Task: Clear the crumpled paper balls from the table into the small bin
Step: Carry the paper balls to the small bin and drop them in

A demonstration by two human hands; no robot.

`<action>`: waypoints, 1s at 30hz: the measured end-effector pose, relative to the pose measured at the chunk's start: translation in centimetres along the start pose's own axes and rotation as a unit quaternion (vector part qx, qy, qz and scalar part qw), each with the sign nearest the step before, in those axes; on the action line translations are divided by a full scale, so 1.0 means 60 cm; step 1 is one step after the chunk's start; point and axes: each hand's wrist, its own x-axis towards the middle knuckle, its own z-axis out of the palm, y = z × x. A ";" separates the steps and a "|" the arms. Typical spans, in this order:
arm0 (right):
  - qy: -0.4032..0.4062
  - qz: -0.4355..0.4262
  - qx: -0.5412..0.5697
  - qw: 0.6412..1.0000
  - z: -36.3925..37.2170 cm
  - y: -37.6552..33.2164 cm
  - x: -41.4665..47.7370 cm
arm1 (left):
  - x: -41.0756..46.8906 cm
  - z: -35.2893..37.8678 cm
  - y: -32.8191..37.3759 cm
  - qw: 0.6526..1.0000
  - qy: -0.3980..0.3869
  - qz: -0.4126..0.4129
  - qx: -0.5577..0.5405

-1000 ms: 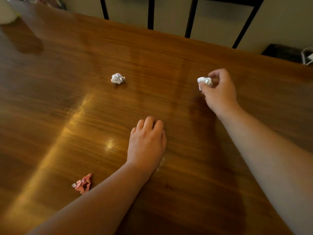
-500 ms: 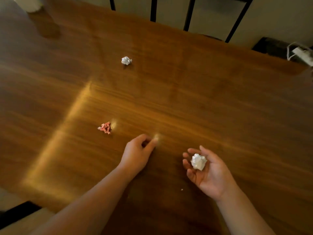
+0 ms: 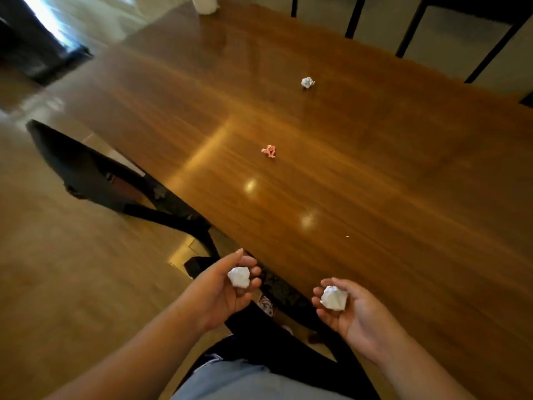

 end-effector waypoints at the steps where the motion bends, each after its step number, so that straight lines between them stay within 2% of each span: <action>1: -0.002 0.001 -0.021 1.000 0.008 0.016 -0.004 | -0.019 -0.017 -0.008 1.000 0.015 0.017 -0.001; 8: -0.042 -0.011 -0.210 0.977 0.130 0.117 -0.011 | -0.143 -0.176 -0.073 0.976 0.123 0.116 -0.137; 11: -0.078 -0.015 -0.314 0.946 0.221 0.169 0.002 | -0.200 -0.256 -0.108 0.947 0.190 0.147 -0.211; 15: -0.130 0.008 -0.415 0.901 0.364 0.270 0.032 | -0.278 -0.376 -0.169 0.892 0.255 0.168 -0.333; 21: -0.180 0.078 -0.483 0.854 0.592 0.486 0.085 | -0.396 -0.567 -0.235 0.808 0.314 0.185 -0.464; 26: -0.183 0.092 -0.514 0.833 0.733 0.639 0.122 | -0.482 -0.725 -0.238 0.778 0.321 0.200 -0.501; 30: -0.177 0.099 -0.521 0.829 0.812 0.697 0.142 | -0.528 -0.816 -0.210 0.767 0.317 0.210 -0.517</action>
